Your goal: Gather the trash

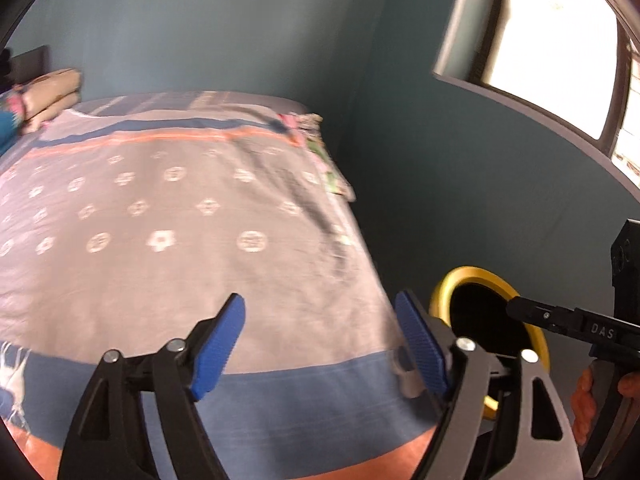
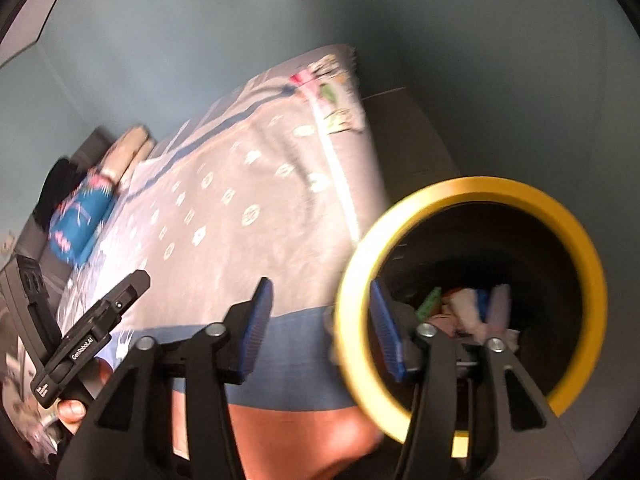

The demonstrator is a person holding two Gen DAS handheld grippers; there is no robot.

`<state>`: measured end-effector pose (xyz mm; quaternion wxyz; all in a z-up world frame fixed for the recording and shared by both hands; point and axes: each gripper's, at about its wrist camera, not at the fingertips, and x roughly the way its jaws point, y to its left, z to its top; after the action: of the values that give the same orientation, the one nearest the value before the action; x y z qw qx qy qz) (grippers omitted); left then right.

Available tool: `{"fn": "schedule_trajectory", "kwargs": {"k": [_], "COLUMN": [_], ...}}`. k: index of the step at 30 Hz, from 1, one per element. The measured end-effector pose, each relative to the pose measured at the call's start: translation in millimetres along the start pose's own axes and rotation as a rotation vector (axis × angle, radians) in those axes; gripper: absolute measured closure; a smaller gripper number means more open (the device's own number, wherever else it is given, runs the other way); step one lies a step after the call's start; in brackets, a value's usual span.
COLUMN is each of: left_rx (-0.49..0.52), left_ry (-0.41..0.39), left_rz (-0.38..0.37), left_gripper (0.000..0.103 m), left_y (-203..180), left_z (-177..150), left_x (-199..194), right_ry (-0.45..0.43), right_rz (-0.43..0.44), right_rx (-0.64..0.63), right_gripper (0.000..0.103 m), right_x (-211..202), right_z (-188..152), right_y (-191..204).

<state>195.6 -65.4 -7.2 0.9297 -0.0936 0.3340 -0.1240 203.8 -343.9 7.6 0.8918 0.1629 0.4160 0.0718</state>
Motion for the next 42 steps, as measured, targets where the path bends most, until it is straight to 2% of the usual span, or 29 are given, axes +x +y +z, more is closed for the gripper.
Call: {"fn": "schedule_trajectory", "kwargs": {"k": [6,8,9,13,16,19,29,42], "left_rx": [-0.045,-0.053,-0.058,-0.077,-0.081,-0.068,-0.049,-0.047], "left_ry": [-0.047,-0.066,-0.088,-0.123,-0.154,-0.204,-0.332,-0.391], "left_rz": [0.095,0.116,0.137,0.178,0.211,0.228,0.243,0.265], "left_gripper": [0.014,0.008,0.008,0.008,0.008,0.008,0.008,0.008], "left_y": [53.9,66.7,75.4,95.2,105.8,106.6,82.9,56.5], "left_z": [-11.1,-15.1,-18.4,-25.2,-29.3,-32.8,-45.9,-61.9], "left_x": [-31.9,-40.1,-47.1,-63.2,-78.2,-98.5,-163.1,-199.5], "right_ry": [0.018,0.003,-0.006,-0.021,-0.092,-0.206,-0.460,-0.526], "right_rz": [0.006,0.000,-0.009,-0.038,-0.080,-0.129,-0.261,-0.248], "right_rx": [-0.060,-0.092,-0.115,-0.171,-0.214,-0.250,-0.229,-0.232], "right_gripper": [0.014,0.009,0.008,0.008,0.008,0.008,0.008,0.008], "right_x": [19.2,23.6,25.5,27.7,22.8,8.0,-41.0,-73.5], "right_z": [-18.1,-26.3,-30.3,-40.6,-53.3,-70.4,-102.1,-115.2], "right_y": [58.4,75.9,87.8,114.1,134.9,153.6,168.2,167.1]}}
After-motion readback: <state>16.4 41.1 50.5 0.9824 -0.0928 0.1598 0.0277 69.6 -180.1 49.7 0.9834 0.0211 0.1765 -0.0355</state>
